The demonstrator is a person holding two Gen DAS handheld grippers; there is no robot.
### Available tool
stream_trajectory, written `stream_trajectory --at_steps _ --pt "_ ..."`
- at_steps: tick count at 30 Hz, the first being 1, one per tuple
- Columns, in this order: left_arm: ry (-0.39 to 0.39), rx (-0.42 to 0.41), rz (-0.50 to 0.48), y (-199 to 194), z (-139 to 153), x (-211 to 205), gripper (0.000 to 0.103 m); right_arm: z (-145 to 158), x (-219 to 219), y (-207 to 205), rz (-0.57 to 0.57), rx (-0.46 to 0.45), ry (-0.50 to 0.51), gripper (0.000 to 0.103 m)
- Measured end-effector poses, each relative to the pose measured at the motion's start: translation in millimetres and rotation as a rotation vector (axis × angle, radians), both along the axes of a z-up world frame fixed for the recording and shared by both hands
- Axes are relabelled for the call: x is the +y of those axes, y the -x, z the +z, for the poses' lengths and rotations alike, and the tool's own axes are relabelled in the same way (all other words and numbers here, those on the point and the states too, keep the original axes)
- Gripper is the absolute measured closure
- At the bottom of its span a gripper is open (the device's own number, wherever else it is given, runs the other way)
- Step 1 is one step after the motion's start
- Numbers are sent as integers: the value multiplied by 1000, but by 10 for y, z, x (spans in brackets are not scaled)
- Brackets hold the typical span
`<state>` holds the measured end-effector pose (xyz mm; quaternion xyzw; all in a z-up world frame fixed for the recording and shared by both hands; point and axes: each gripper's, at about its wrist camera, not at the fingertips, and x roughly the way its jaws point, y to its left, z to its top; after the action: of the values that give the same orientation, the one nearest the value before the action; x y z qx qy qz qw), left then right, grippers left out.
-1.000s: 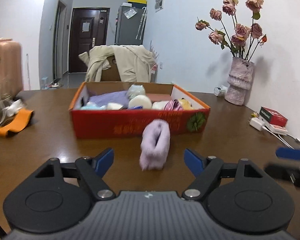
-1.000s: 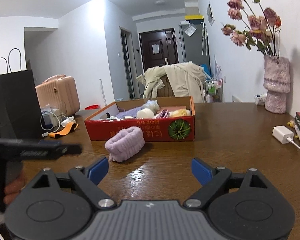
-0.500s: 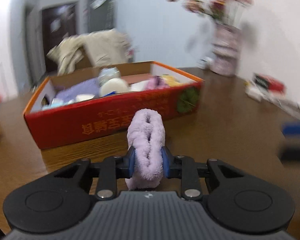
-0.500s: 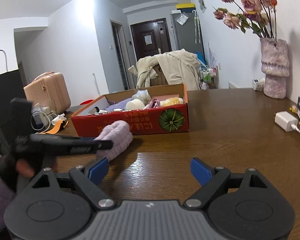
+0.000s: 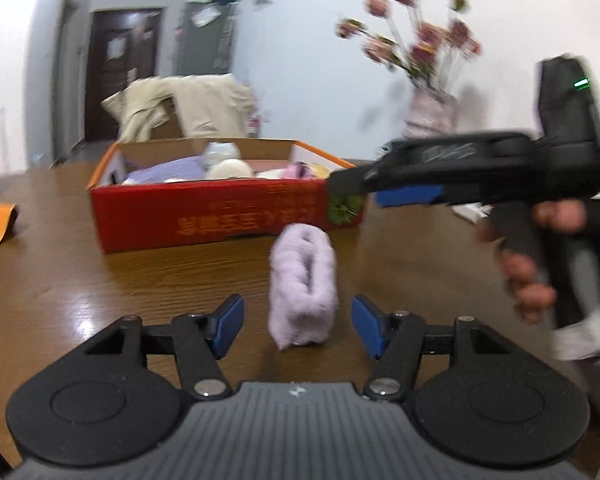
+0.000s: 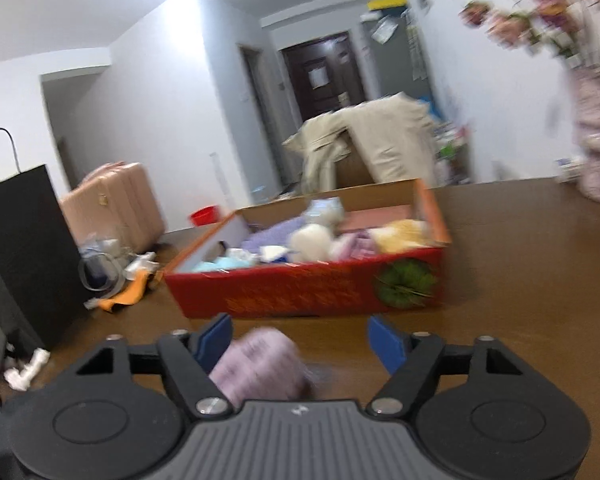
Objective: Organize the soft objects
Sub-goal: 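Move the right gripper back to the lilac fuzzy sock, then close the right gripper on the lilac fuzzy sock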
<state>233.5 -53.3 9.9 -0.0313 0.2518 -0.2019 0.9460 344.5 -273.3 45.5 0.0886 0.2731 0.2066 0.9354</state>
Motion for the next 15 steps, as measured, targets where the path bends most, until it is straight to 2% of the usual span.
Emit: stream_trajectory --at_steps 4,6,7,9,13,15 --pt "157 149 49 -101 -5 207 45 -146 265 -461 42 133 56 39" --pt "225 209 54 -133 -46 275 47 -257 317 -557 64 211 45 59" --pt "240 223 55 -136 -64 301 47 -289 315 -521 77 214 31 84" --pt "254 239 51 -133 -93 315 47 -261 260 -341 54 167 18 85" --pt "286 253 12 -96 -105 278 46 -224 -18 295 1 -15 -12 83" --pt "293 257 -19 -72 -107 224 44 -299 -157 600 -33 -30 7 80"
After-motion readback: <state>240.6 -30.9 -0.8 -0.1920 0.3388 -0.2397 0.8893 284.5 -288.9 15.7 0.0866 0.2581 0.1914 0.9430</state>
